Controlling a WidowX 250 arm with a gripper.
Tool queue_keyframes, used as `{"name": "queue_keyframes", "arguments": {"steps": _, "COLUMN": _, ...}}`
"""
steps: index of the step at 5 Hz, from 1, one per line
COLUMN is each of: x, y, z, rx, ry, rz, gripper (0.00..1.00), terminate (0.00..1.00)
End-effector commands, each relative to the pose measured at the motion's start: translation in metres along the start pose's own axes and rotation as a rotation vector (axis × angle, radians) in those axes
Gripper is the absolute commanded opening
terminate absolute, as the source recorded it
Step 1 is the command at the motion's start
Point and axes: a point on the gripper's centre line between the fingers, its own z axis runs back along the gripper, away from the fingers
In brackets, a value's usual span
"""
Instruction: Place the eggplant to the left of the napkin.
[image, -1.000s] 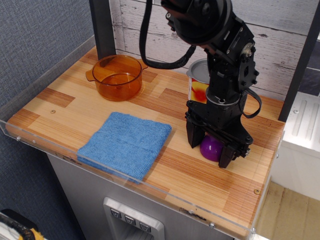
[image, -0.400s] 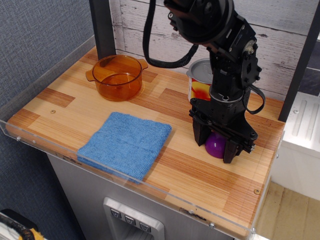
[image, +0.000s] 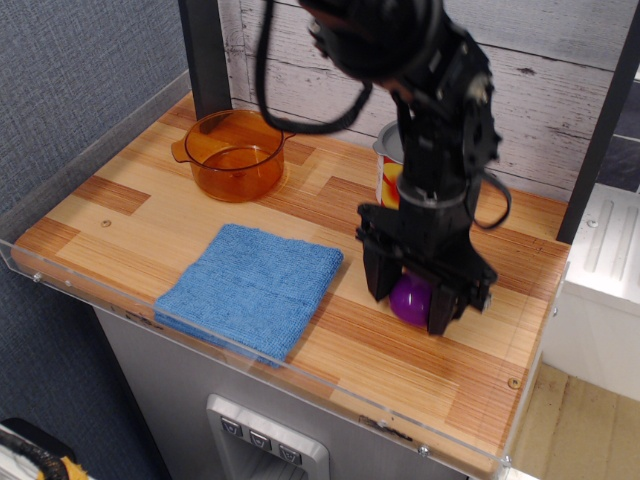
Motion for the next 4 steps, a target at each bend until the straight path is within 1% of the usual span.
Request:
{"name": "queue_keyframes", "arguments": {"steps": 1, "x": -0.030, "y": 0.029, "z": 0.053, "rx": 0.035, "ry": -0.058, "rz": 0.175, "gripper": 0.00, "terminate": 0.00}}
{"name": "queue_keyframes", "arguments": {"steps": 2, "x": -0.056, "y": 0.059, "z": 0.061, "rx": 0.091, "ry": -0.050, "rz": 0.362, "gripper": 0.00, "terminate": 0.00}}
{"name": "queue_keyframes", "arguments": {"steps": 3, "x": -0.076, "y": 0.090, "z": 0.059, "rx": 0.084, "ry": -0.048, "rz": 0.476, "gripper": 0.00, "terminate": 0.00}}
{"name": "queue_keyframes", "arguments": {"steps": 4, "x": -0.094, "y": 0.122, "z": 0.054, "rx": 0.110, "ry": -0.033, "rz": 0.618, "gripper": 0.00, "terminate": 0.00}}
